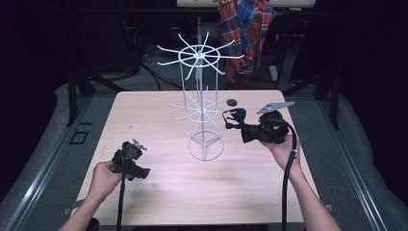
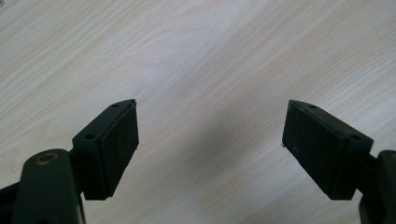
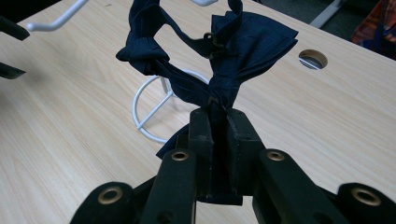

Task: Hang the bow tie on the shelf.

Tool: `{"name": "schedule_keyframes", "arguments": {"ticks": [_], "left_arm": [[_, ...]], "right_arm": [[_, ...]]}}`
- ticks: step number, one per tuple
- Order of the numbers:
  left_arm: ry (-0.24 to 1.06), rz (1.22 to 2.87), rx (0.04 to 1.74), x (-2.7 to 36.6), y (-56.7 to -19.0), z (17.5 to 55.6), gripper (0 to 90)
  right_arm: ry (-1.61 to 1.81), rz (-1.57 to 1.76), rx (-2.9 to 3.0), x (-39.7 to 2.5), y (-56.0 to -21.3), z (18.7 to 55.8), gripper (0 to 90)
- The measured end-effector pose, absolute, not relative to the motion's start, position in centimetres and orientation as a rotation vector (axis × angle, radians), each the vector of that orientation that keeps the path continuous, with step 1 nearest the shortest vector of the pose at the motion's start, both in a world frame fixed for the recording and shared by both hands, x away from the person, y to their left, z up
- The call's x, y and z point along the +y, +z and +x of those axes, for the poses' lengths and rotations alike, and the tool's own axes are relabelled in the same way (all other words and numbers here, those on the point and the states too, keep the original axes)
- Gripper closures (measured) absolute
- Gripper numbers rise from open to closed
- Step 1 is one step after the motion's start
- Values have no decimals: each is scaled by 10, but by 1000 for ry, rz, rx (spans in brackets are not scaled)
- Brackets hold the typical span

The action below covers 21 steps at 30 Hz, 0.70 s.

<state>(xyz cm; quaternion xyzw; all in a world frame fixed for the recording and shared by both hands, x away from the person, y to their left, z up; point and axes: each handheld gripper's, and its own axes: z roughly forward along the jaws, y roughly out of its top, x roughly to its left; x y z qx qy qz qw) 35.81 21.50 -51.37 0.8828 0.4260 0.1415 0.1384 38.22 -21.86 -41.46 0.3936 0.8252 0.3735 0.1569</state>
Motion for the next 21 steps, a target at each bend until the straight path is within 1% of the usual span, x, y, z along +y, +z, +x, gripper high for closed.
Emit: {"name": "schedule_keyframes", "arguments": {"ticks": [7, 15, 21], "left_arm": [[402, 2558, 1231, 215, -514, 358, 188], [395, 2557, 1232, 216, -514, 358, 188], [389, 2553, 1235, 216, -514, 359, 188]], "right_arm": [[1069, 1132, 2374, -212, -418, 388, 816], [1035, 1145, 2421, -200, -431, 403, 813], [1061, 1165, 2411, -193, -433, 411, 811]]}}
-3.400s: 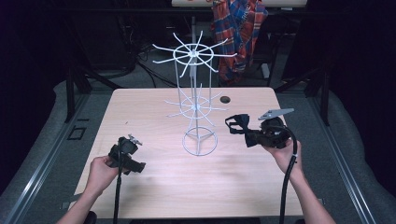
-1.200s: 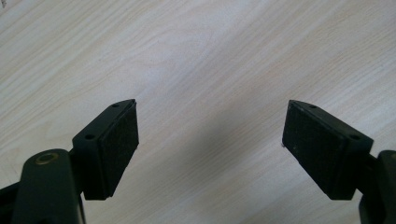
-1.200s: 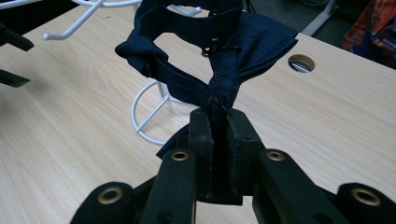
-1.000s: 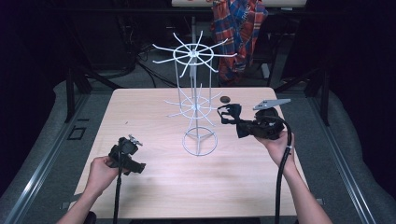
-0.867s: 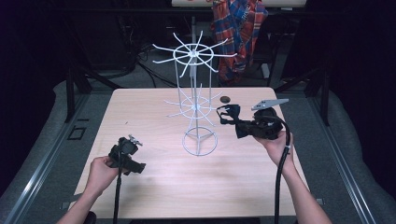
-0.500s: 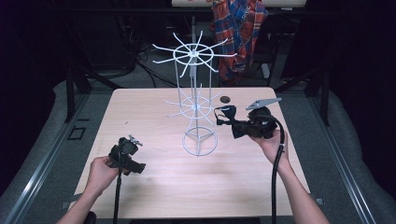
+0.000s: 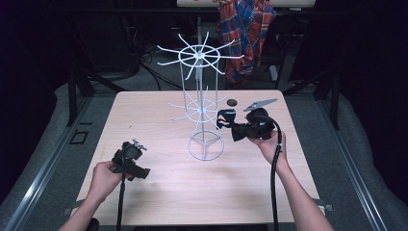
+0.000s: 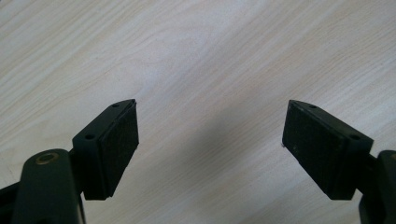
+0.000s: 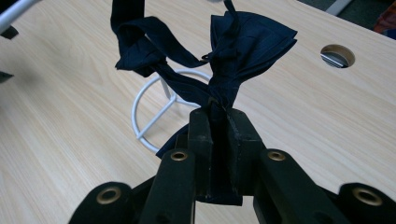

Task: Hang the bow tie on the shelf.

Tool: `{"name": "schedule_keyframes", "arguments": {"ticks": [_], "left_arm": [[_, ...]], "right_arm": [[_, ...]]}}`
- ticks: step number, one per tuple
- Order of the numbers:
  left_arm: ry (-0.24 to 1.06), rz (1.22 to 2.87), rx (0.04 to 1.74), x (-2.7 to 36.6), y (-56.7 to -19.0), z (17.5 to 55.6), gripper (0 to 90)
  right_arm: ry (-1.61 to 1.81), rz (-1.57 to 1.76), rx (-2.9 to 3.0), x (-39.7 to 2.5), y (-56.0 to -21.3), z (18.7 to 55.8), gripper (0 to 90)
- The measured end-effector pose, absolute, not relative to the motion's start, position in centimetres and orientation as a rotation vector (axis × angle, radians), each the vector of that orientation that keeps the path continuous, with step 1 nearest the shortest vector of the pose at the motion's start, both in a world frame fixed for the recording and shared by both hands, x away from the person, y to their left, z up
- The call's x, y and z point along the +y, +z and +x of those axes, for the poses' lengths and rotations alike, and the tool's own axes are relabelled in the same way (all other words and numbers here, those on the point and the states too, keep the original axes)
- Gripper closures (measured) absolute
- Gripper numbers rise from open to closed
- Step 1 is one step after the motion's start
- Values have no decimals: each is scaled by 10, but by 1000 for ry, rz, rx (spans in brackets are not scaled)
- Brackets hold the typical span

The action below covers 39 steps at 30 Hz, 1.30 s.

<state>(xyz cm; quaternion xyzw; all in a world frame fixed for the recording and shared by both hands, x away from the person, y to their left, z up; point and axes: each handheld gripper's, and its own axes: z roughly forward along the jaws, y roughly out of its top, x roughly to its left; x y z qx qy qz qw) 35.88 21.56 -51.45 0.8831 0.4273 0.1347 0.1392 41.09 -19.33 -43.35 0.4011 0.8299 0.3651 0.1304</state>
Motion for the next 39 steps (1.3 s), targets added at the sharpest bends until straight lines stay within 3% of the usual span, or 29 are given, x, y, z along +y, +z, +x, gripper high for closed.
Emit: {"name": "schedule_keyframes", "arguments": {"ticks": [39], "left_arm": [[398, 2562, 1249, 214, -516, 358, 188]], "right_arm": [[1131, 1251, 2422, -175, -473, 417, 760]]}}
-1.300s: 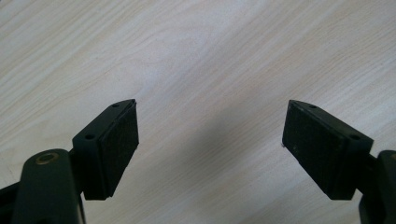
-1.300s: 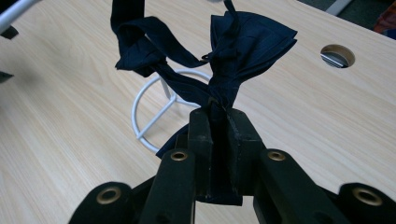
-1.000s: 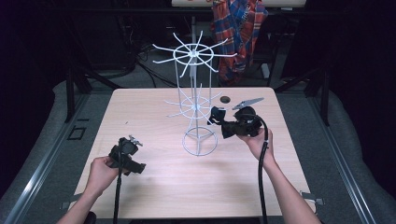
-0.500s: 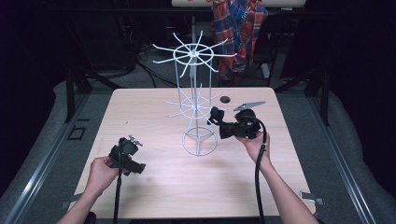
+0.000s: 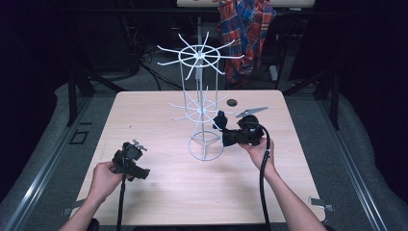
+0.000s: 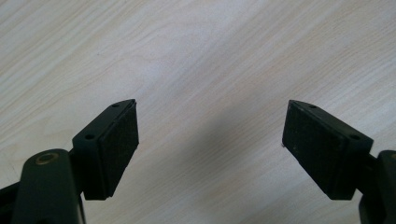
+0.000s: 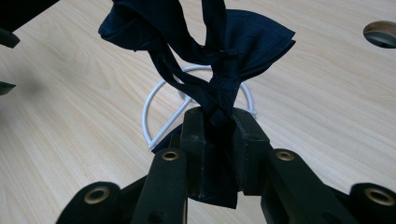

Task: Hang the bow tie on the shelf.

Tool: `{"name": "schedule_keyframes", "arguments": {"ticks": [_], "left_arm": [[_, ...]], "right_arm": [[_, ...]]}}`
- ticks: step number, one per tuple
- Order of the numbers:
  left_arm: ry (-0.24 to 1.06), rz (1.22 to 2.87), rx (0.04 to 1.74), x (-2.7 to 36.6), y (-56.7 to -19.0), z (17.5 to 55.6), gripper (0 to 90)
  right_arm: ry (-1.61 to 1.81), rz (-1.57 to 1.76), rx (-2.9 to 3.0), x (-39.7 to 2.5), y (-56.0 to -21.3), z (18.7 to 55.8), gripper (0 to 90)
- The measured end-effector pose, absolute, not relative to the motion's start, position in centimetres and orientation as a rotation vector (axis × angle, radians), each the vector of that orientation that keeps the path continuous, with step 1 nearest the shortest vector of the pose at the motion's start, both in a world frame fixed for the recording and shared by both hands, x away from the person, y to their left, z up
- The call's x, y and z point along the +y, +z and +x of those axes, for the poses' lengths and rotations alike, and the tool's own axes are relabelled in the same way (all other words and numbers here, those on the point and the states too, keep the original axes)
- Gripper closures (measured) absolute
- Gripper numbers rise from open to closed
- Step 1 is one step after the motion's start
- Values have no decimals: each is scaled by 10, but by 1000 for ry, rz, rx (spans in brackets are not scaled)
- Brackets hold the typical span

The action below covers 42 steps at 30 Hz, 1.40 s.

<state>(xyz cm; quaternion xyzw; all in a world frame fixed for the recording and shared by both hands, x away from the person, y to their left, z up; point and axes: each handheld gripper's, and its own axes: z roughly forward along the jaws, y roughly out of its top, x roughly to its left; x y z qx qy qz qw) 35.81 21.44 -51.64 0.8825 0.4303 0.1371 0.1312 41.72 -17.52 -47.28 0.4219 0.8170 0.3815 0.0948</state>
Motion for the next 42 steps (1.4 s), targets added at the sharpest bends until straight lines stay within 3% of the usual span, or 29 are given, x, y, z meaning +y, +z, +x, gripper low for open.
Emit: {"name": "schedule_keyframes", "arguments": {"ticks": [10, 30, 42], "left_arm": [[399, 2575, 1243, 213, -518, 358, 187], [412, 2574, 1245, 214, -517, 357, 187], [424, 2569, 1236, 215, -516, 356, 185]], "right_arm": [[1149, 1229, 2417, -172, -479, 415, 728], [1181, 1218, 2426, -181, -475, 413, 535], [1165, 1251, 2427, -207, -462, 404, 339]]}}
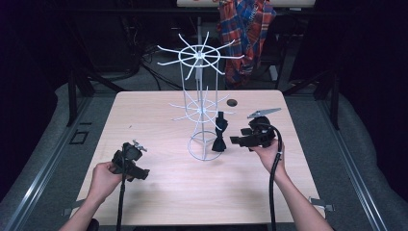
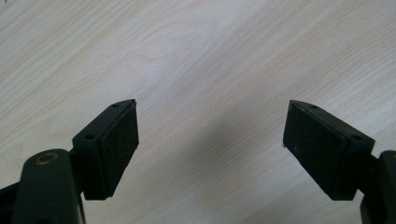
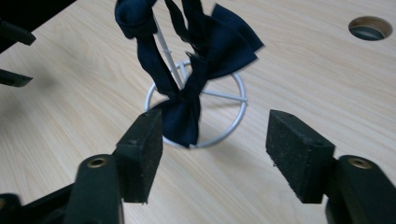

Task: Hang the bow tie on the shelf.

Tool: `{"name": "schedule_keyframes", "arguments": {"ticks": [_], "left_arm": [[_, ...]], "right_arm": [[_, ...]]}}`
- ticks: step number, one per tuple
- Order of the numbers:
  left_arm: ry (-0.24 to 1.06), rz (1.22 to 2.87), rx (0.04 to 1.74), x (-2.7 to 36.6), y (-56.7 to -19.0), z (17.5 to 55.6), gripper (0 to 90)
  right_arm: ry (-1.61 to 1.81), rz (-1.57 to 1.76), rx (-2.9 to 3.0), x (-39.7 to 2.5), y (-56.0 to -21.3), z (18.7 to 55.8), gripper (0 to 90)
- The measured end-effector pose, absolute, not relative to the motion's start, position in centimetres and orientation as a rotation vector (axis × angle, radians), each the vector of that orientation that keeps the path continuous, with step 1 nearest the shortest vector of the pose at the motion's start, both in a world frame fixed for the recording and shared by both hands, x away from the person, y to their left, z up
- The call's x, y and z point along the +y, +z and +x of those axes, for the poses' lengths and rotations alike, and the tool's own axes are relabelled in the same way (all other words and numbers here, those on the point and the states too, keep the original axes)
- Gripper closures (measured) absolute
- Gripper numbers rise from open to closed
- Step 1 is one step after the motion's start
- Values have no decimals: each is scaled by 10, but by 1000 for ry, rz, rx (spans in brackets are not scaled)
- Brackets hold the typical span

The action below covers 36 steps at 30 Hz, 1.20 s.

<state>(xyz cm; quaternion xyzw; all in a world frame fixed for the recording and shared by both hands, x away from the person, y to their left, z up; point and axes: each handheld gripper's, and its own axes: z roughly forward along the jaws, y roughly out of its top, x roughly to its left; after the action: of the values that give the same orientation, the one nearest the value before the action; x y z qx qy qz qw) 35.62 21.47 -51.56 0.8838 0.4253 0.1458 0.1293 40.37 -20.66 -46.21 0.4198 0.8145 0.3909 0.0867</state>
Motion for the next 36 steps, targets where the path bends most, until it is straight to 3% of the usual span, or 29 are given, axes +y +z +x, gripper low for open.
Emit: {"name": "schedule_keyframes", "arguments": {"ticks": [12, 21, 36], "left_arm": [[426, 2560, 1239, 215, -514, 356, 185], [424, 2562, 1234, 216, -513, 355, 184], [437, 2486, 1247, 220, -508, 356, 180]], "right_arm": [[1050, 1234, 2415, -221, -447, 394, 176], [1023, 1268, 2404, -232, -444, 389, 137], [725, 1219, 2544, -237, -477, 381, 3]]}}
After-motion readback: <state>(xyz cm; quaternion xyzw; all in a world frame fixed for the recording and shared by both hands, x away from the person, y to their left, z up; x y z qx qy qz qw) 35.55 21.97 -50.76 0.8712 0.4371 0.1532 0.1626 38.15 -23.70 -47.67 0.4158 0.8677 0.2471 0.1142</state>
